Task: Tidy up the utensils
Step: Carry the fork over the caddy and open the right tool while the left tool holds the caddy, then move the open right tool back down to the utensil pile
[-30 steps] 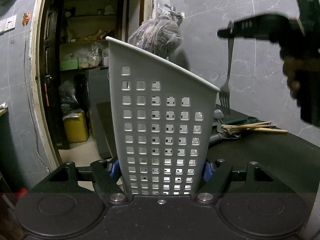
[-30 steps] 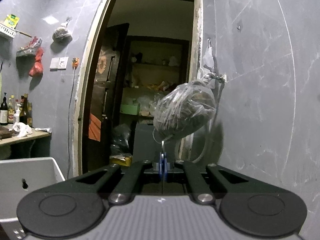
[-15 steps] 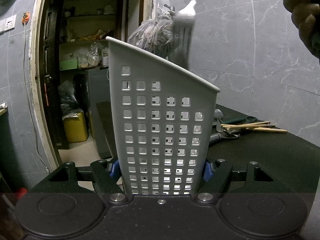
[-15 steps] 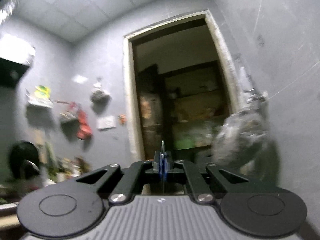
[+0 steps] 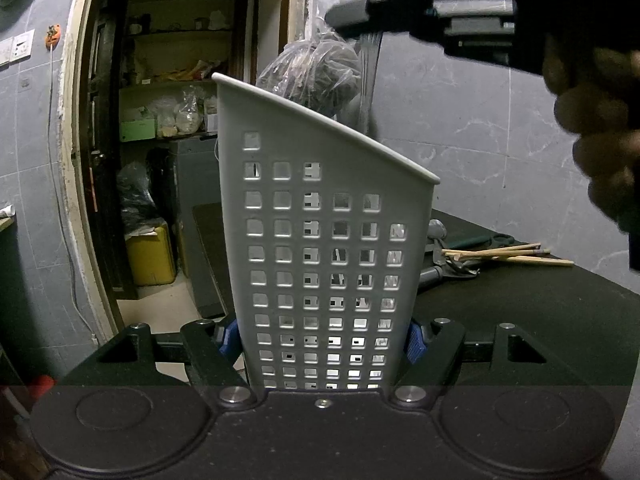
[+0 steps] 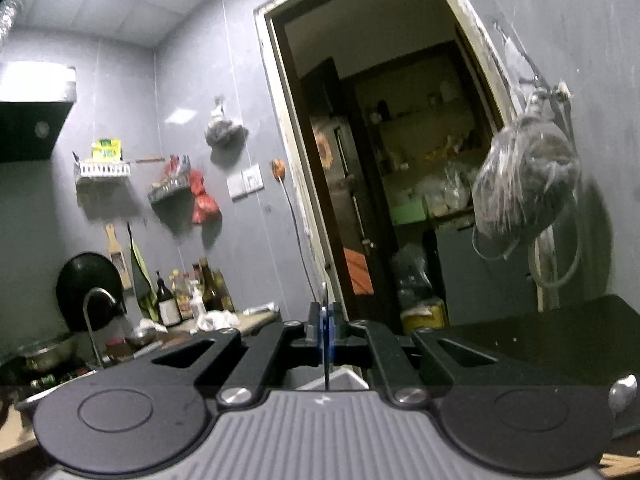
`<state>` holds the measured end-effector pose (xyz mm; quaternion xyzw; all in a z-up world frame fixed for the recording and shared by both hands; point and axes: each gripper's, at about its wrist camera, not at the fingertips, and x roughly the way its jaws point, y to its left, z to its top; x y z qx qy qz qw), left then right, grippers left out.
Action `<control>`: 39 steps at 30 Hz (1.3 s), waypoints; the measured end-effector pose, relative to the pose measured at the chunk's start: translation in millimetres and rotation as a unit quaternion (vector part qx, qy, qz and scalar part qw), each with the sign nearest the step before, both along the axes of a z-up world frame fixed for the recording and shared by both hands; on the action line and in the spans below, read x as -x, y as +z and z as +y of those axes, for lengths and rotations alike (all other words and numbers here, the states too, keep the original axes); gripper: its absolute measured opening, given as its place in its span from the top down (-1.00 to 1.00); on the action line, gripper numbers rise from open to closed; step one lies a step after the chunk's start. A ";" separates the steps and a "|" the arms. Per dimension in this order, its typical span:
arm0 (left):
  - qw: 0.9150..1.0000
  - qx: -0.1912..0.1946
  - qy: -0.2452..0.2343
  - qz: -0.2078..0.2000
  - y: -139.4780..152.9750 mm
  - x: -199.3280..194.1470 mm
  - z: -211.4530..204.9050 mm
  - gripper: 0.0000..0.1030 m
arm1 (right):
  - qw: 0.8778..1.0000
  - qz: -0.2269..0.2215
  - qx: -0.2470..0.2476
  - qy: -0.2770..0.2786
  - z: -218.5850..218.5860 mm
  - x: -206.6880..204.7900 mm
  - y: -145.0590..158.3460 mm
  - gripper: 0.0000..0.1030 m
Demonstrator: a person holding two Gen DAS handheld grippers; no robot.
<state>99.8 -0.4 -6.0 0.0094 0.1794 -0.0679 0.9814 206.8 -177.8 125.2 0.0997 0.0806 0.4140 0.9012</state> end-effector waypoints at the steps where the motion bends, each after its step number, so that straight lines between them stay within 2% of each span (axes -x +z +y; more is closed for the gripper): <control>1: 1.000 0.000 0.000 0.000 -0.1 0.5 0.2 -0.45 | 1.000 0.001 0.005 0.000 1.2 -0.1 -2.9 0.93; 6: 1.000 0.000 0.000 0.000 -0.2 0.6 -0.3 -0.45 | 0.999 0.008 0.033 0.001 7.4 3.9 -15.8 0.92; 10: 1.000 0.000 0.000 0.000 -0.2 0.8 0.5 -0.45 | 0.999 0.009 0.035 0.002 7.0 7.3 -18.0 0.90; 11: 1.000 0.000 0.000 0.000 -0.3 0.9 0.6 -0.45 | 0.999 0.008 0.033 0.005 6.3 8.2 -17.9 0.76; 15: 1.000 0.000 0.000 0.000 -0.2 1.4 1.3 -0.45 | 0.999 -0.002 0.033 0.006 4.8 11.2 -14.0 0.74; 17: 1.000 0.002 0.000 0.001 -0.2 1.4 2.4 -0.45 | 1.000 -0.006 0.028 0.007 2.6 12.7 -11.5 0.51; 21: 1.000 0.002 0.001 0.001 0.5 2.0 2.7 -0.45 | 1.000 -0.018 0.018 -0.004 -4.3 16.7 -5.8 0.25; 23: 1.000 0.002 0.000 0.001 0.5 2.1 2.7 -0.45 | 1.000 -0.023 0.008 -0.014 -10.8 19.3 -3.1 -0.13; 24: 1.000 0.002 0.000 0.001 0.5 2.1 2.6 -0.45 | 0.999 -0.027 0.004 -0.020 -14.6 20.7 -1.6 -0.21; 26: 1.000 0.002 0.000 0.001 0.5 2.1 2.6 -0.45 | 0.999 -0.036 -0.003 -0.037 -22.1 24.2 0.0 -0.57; 29: 1.000 0.002 0.001 0.001 0.6 2.1 2.4 -0.45 | 0.996 -0.050 -0.016 -0.075 -36.6 29.7 -1.0 -0.99; 35: 1.000 0.002 0.000 0.000 0.4 2.2 2.4 -0.45 | 0.989 -0.049 -0.048 -0.135 -63.1 33.2 -16.1 -1.00; 39: 1.000 0.003 -0.001 0.000 0.5 1.9 2.0 -0.46 | 0.984 -0.034 -0.025 -0.172 -69.9 30.3 -34.1 -1.00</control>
